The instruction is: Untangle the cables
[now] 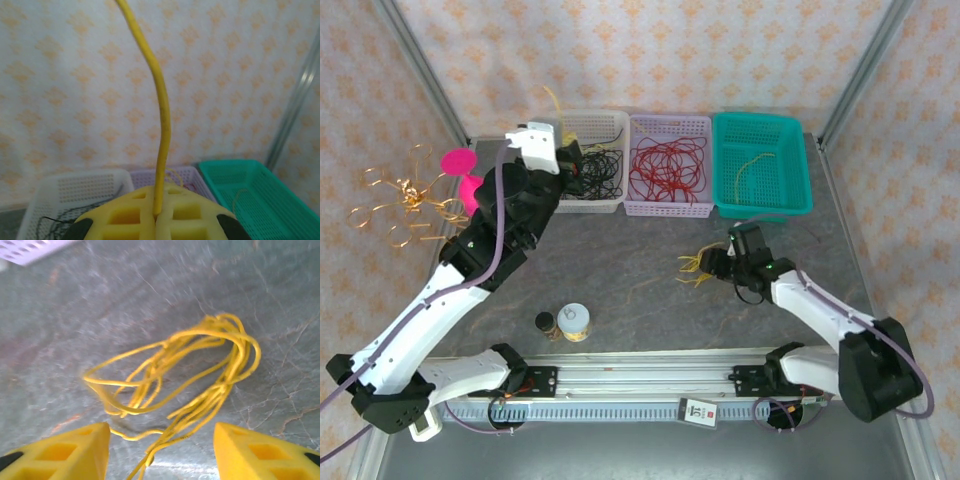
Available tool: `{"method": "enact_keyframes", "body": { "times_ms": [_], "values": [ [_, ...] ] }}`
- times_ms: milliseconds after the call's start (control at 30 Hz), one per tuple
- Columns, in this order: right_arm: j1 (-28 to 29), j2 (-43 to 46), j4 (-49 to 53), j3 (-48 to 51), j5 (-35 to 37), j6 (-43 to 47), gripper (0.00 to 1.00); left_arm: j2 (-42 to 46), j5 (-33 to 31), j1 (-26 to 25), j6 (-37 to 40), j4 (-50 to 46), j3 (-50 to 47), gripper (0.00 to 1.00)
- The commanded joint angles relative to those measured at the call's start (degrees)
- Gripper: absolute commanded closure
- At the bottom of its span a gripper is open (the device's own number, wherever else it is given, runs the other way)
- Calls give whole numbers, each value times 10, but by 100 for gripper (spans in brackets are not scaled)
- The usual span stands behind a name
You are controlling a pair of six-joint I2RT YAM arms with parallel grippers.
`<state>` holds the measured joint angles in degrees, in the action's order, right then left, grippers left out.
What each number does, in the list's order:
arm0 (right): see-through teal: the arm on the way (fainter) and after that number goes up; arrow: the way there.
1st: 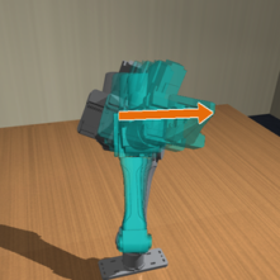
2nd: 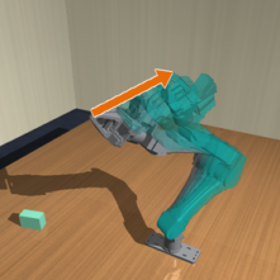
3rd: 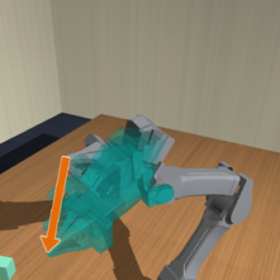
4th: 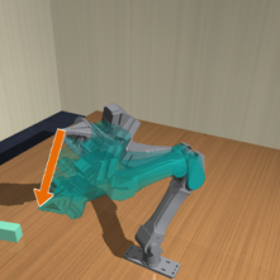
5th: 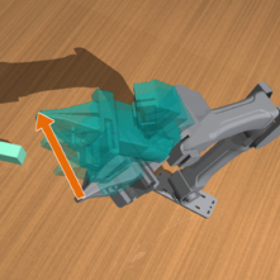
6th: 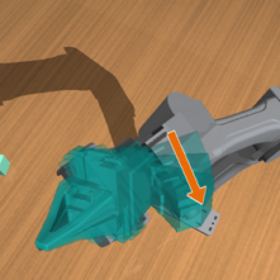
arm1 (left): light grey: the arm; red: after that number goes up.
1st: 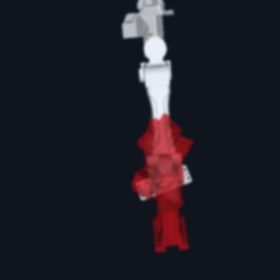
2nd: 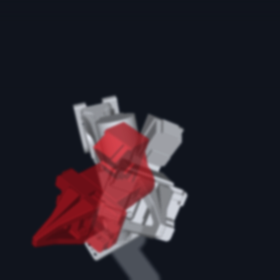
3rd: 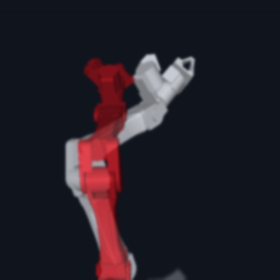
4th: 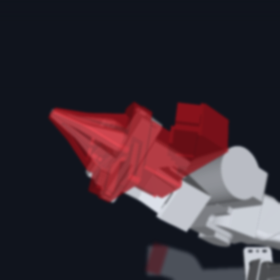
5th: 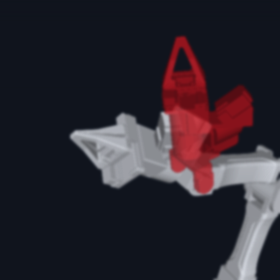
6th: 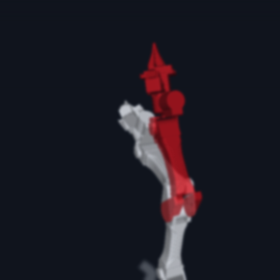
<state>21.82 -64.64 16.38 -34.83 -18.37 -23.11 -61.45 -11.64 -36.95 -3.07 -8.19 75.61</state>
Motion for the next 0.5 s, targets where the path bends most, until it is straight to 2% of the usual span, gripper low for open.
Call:
{"method": "enact_keyframes", "body": {
  "times_ms": [0,133,267,333,467],
  "values": [
    [1,46,75,-59,39,24,38,2,109,5,-36,-9,-16,100],
    [1,63,110,-129,40,32,34,-12,192,5,-46,2,-51,100],
    [-8,66,77,-177,-37,17,33,-23,264,5,-45,14,-73,100],
    [-25,60,38,-194,-92,-45,32,-23,297,4,-39,32,-89,100],
    [-39,30,-144,-167,-244,-271,31,-15,352,4,-41,95,-137,100]
  ]
}}
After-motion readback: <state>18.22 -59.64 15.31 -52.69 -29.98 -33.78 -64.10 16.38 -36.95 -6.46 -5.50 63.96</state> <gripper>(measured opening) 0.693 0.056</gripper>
